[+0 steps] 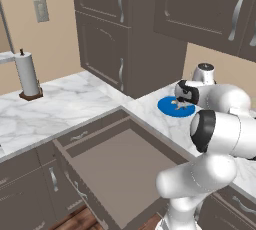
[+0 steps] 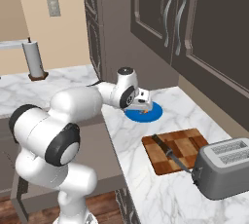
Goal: Pick up the knife from the drawer and place it on the cutting board. Then place the meat from the plate to the cutting board.
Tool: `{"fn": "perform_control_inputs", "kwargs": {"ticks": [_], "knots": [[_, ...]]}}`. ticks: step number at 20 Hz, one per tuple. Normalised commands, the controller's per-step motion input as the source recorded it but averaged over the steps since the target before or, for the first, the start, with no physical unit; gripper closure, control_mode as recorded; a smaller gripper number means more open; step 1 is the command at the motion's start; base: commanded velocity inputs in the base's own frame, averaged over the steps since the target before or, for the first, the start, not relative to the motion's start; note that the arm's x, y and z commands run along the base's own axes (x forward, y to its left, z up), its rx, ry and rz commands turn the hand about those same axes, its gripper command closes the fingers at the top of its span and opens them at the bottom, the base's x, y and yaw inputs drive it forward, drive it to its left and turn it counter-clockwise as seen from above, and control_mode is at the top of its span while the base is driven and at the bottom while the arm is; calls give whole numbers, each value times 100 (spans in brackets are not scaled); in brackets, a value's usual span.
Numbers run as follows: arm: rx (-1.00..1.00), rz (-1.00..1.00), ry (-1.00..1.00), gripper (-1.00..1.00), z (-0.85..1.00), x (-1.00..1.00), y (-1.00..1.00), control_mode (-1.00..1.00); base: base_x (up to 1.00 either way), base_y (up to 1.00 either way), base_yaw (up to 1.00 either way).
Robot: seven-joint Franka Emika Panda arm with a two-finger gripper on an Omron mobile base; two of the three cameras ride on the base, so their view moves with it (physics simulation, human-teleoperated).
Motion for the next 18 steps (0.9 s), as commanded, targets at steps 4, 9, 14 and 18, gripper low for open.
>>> {"fn": "perform_control_inputs", "kwargs": {"ticks": [4, 9, 14, 18], "knots": [[3, 0, -1, -100, -2, 29, -2, -100, 0, 0, 0], [1, 0, 0, -100, 0, 31, 0, -100, 0, 0, 0], [0, 0, 0, -100, -4, 28, 0, -100, 0, 0, 0], [0, 0, 0, -100, -11, 22, 0, -100, 0, 0, 0]]}}
